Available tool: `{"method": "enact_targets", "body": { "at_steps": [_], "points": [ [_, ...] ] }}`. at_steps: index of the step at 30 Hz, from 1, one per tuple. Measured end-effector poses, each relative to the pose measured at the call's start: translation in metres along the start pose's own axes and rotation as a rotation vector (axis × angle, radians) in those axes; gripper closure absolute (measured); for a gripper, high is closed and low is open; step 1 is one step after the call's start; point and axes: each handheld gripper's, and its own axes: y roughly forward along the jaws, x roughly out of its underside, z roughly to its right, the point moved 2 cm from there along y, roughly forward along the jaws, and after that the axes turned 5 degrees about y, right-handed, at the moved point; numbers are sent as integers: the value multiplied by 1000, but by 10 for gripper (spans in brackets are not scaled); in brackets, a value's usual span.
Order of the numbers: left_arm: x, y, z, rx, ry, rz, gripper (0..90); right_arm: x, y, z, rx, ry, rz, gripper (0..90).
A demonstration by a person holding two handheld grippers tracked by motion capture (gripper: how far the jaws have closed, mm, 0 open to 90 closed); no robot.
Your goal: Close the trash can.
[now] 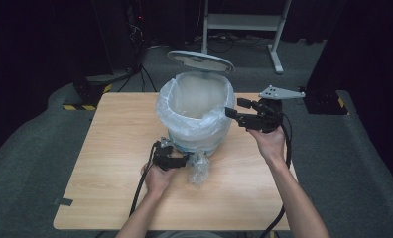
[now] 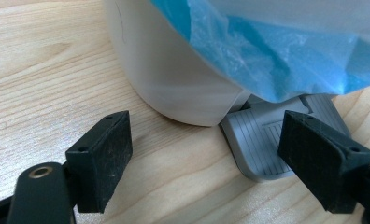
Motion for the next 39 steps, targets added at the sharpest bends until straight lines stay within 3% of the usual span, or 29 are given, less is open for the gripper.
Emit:
{"method": "enact_targets", "body": {
  "at_steps": [17, 39],
  "points": [
    [0, 0, 0, -2, 0, -1, 175, 17, -9, -7, -1, -20, 4, 366],
    [0, 0, 1, -3, -7, 3, 176, 57, -17, -5, -3, 17, 29, 353]
  ]
}}
